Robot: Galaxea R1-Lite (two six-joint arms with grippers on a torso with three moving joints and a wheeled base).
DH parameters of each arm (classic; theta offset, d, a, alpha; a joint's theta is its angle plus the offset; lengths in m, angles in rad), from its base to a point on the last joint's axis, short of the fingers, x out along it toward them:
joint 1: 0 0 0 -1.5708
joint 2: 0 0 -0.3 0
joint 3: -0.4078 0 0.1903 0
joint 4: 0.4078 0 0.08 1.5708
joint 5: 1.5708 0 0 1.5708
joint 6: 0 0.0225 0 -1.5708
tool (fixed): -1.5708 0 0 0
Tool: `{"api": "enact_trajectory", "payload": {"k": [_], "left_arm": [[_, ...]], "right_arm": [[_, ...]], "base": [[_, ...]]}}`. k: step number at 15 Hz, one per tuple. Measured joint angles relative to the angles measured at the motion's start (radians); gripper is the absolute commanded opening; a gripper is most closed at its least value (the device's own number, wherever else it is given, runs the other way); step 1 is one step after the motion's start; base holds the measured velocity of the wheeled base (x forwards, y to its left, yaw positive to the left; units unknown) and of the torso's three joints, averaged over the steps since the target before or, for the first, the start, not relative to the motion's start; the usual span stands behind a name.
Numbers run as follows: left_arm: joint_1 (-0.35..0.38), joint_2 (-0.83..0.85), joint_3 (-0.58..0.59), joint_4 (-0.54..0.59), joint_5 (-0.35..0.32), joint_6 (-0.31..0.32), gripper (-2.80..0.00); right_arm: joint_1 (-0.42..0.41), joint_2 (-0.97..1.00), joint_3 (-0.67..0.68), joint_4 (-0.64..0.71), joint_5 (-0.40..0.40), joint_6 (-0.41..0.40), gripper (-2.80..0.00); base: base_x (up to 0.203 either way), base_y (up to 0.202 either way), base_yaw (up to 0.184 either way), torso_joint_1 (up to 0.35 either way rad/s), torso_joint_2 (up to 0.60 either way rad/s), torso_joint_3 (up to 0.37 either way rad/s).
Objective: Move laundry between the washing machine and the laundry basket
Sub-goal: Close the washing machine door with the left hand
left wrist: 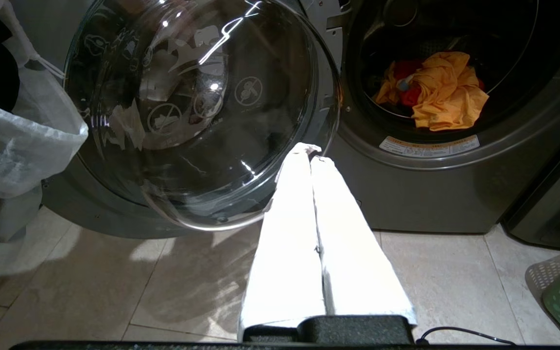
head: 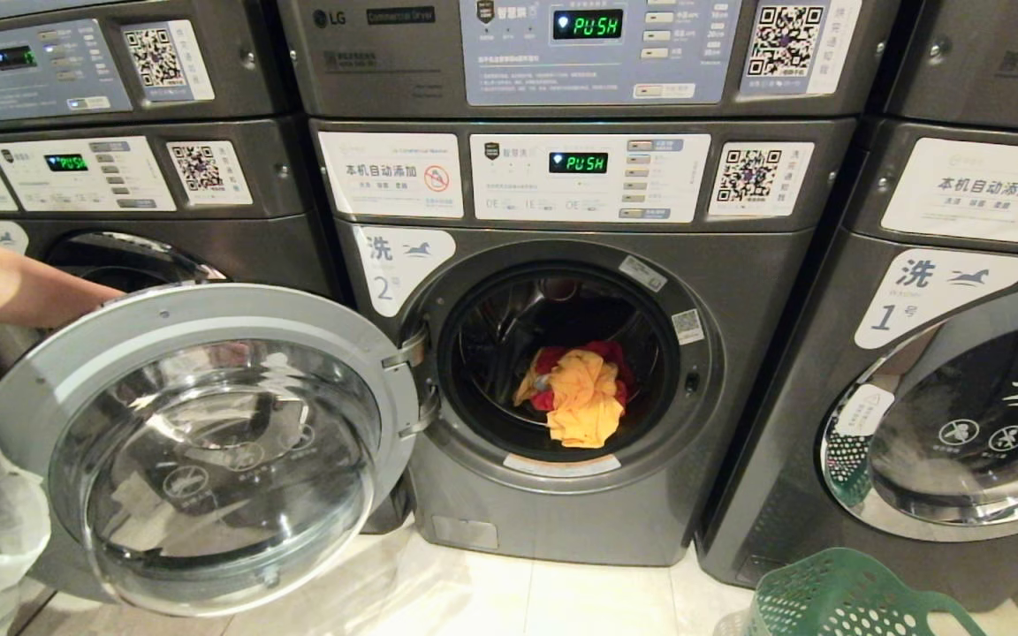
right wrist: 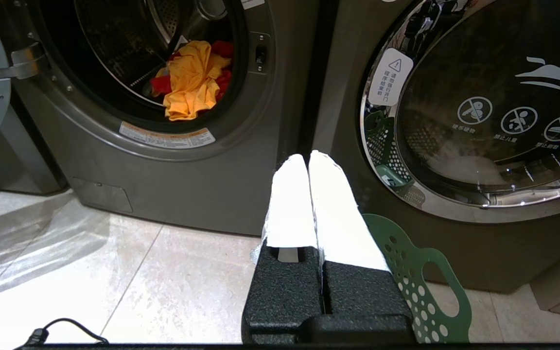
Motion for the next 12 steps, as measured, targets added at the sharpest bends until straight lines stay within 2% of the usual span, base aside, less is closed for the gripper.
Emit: {"api": "enact_trajectory", "payload": {"k": [12], "left_arm": [[0.000,0.000,0.000,0.000,0.000,0.000,-2.80]], "right_arm": [[0.000,0.000,0.000,0.000,0.000,0.001,-2.80]], "base": [[0.000,0.000,0.000,0.000,0.00,0.000]]}}
